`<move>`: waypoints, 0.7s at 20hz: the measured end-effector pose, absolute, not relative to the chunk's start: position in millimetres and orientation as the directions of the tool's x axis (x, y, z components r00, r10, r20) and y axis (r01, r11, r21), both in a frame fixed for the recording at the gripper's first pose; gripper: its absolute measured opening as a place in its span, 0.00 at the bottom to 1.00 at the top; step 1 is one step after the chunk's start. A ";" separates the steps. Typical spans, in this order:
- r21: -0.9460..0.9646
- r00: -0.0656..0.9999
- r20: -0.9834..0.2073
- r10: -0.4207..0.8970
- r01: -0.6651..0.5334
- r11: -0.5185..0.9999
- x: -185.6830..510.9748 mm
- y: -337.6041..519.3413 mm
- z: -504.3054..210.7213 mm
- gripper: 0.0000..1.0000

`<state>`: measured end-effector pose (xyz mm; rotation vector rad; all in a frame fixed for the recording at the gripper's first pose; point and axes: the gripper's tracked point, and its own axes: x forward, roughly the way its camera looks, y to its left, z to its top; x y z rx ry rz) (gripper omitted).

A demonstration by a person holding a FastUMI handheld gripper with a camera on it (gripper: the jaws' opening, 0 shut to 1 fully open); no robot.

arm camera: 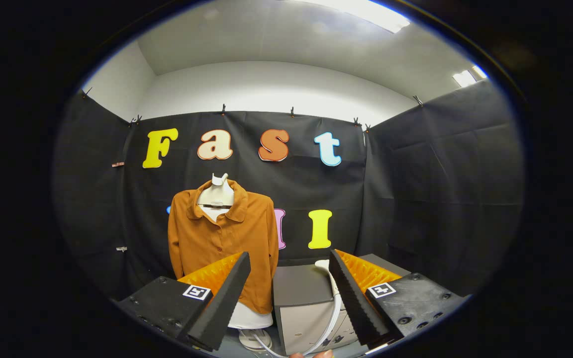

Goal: Iron the clothes twice with a garment steamer, once on the left side and once on the right side.

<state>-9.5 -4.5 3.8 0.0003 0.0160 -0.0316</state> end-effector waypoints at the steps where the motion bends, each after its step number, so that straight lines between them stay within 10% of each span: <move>1: 0.003 0.999 -0.025 -0.034 0.034 0.999 -6.2 -6.7 1.6 0.98; 14: 0.078 0.899 -0.437 -0.033 0.074 0.994 112.6 -93.7 -119.6 0.99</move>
